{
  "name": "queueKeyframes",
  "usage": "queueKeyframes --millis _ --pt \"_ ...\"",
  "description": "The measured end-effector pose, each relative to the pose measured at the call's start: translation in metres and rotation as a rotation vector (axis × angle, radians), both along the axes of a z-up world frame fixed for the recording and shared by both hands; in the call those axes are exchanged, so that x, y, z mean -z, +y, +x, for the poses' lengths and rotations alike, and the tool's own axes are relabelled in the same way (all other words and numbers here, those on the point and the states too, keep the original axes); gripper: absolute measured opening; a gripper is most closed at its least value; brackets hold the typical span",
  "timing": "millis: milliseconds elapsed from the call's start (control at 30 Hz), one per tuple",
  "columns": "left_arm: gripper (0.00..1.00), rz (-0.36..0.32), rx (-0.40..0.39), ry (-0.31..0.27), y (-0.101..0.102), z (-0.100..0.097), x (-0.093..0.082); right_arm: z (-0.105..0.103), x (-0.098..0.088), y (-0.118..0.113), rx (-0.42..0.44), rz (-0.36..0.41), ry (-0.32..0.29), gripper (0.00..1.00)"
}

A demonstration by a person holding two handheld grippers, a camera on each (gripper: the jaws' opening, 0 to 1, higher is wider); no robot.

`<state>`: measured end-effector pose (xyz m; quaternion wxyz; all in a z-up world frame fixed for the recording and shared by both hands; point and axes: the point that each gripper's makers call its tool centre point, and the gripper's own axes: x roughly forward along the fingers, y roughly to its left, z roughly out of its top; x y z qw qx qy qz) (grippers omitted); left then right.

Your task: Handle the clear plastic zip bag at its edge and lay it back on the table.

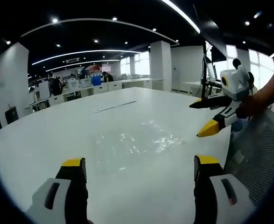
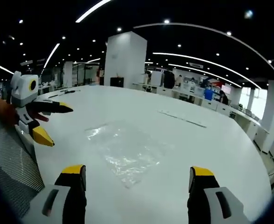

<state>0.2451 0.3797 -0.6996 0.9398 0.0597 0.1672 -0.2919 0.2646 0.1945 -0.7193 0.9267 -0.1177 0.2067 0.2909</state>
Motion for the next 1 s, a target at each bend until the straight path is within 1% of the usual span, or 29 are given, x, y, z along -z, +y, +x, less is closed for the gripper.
queueKeyframes --millis 100,533,867,1000 --pt "0.96 0.0 -0.007 -0.002 0.0006 0.0006 -0.0002 0.0003 0.0016 -0.0015 0.008 -0.003 0.005 0.92" --pt "0.95 0.013 0.013 0.012 -0.0023 -0.002 0.005 -0.0006 0.0 -0.0028 0.018 -0.003 0.011 0.92" --pt "0.95 0.014 0.017 0.008 -0.0043 -0.0028 0.0029 0.0006 0.0008 -0.0037 0.025 0.002 0.016 0.9" --pt "0.95 0.013 0.019 0.005 -0.0037 -0.0021 0.0034 0.0013 -0.0027 -0.0062 0.039 0.009 0.009 0.88"
